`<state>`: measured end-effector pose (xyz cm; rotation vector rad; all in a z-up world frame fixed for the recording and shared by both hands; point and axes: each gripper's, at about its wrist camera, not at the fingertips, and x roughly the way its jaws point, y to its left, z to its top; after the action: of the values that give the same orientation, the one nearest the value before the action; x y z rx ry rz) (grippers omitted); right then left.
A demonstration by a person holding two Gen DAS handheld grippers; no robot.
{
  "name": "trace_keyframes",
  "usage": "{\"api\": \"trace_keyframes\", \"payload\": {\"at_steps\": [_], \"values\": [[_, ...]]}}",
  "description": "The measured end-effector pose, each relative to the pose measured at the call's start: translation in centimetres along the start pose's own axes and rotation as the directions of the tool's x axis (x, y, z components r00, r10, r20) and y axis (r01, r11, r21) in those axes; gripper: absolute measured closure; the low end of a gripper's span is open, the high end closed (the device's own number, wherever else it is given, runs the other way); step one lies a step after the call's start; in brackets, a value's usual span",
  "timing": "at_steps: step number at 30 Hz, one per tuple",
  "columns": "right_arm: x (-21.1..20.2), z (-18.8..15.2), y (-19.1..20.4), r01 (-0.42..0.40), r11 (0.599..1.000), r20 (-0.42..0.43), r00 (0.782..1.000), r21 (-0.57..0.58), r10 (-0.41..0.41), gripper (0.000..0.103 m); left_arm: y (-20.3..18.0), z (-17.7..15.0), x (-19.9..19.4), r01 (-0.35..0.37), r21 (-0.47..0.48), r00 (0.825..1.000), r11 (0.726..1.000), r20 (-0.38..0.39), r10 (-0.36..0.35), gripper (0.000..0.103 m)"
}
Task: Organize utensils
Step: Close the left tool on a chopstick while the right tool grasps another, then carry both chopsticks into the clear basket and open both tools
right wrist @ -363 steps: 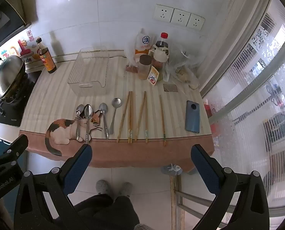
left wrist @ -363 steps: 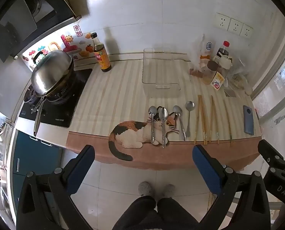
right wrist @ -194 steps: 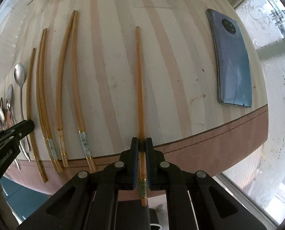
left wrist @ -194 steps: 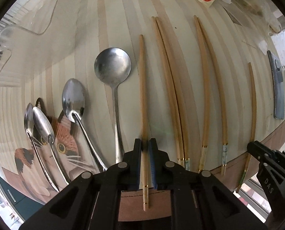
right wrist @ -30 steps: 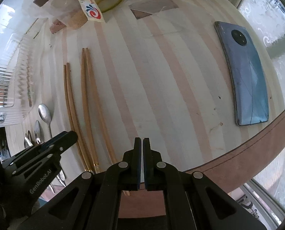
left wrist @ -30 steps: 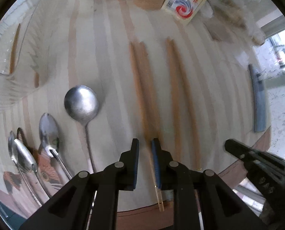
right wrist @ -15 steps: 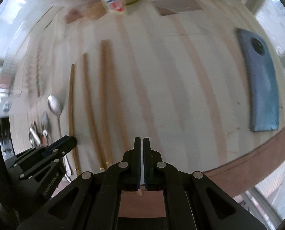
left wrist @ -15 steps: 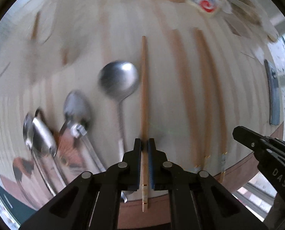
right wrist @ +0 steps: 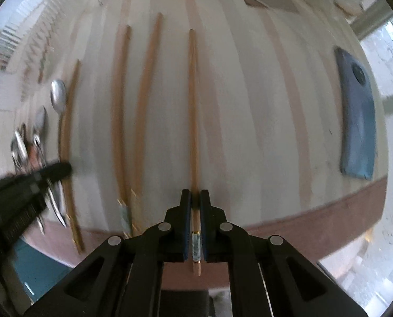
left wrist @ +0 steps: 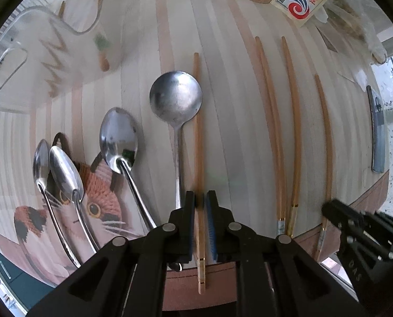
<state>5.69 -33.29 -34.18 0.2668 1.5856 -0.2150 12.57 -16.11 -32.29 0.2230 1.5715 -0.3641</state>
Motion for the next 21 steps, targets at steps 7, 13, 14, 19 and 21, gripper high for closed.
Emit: {"api": "trace_keyframes", "payload": {"at_steps": [7,13,14,19,21], "values": [[0.5,0.4,-0.4,0.001,1.0,-0.014,1.0,0.03,-0.001,0.096,-1.0,2.7,-0.5,-0.02,0.019,1.0,1.0,0.008,0.02,0.093],[-0.1,1.9,-1.0,-0.011,0.999,-0.011,1.0,0.045,0.012,0.096,-2.3,2.8,-0.3,-0.045,0.029,0.999,0.999,0.018,0.045,0.093],[-0.3,1.9,-1.3,-0.015,0.999,-0.01,1.0,0.05,0.016,0.096,-2.5,2.7,-0.2,-0.051,0.03,0.999,0.998,0.019,0.05,0.093],[-0.4,1.4,-2.6,-0.043,0.994,0.005,0.999,0.099,0.042,0.096,-3.1,2.8,-0.3,-0.061,0.022,0.998,0.998,0.031,0.061,0.098],[-0.3,1.1,-3.8,-0.094,0.983,0.008,0.996,0.155,0.094,0.096,-3.5,2.7,-0.8,-0.059,0.023,0.997,0.998,0.042,0.058,0.098]]}}
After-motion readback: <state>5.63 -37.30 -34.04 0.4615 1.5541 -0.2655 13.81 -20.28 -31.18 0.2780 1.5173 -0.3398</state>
